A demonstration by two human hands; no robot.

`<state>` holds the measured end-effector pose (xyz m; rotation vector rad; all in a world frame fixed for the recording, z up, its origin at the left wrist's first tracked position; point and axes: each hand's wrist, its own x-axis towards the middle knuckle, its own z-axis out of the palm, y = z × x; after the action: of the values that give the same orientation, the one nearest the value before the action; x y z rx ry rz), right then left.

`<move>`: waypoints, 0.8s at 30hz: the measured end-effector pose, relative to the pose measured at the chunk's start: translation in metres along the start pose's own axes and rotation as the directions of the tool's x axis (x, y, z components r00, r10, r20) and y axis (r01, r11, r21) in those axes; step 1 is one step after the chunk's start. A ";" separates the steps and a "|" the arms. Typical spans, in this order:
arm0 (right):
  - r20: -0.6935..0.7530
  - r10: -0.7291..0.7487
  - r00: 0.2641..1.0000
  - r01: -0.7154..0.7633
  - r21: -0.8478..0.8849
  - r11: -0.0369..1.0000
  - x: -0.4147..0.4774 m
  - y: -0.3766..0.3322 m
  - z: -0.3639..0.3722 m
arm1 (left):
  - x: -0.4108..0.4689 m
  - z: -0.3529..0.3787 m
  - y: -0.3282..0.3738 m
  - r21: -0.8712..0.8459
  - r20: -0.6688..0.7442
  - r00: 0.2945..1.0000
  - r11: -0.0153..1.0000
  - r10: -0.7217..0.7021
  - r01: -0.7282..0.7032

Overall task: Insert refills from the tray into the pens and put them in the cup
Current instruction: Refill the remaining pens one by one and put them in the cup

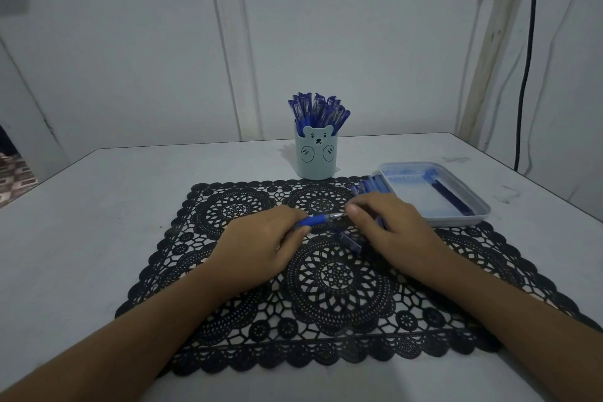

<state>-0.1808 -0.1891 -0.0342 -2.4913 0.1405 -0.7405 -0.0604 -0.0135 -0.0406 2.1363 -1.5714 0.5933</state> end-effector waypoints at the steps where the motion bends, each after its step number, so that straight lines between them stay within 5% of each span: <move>1: 0.031 0.009 0.999 -0.010 0.038 0.999 0.000 -0.003 -0.001 | 0.000 0.000 0.001 0.009 0.010 1.000 1.000 0.029 -0.029; 7: 0.141 -0.025 0.990 0.009 0.110 0.994 -0.001 -0.004 -0.001 | 0.000 0.000 0.001 -0.008 0.116 0.984 0.990 0.138 -0.138; 17: 0.031 -0.350 0.936 0.351 -0.092 0.932 0.002 0.002 0.004 | 0.002 0.000 0.001 -0.216 0.203 0.979 0.976 0.038 0.006; 20: 0.045 -0.273 0.961 0.275 -0.072 0.959 0.001 0.001 0.004 | 0.000 -0.003 0.004 -0.155 0.161 0.987 0.988 0.017 0.008; 24: 0.125 -0.061 0.990 0.041 0.160 0.986 -0.003 -0.005 0.000 | -0.002 -0.007 0.013 0.020 0.044 0.995 0.996 0.085 -0.086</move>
<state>-0.1837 -0.1841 -0.0336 -2.3907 -0.0278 -0.5847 -0.0739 -0.0117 -0.0347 2.1199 -1.6941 0.5981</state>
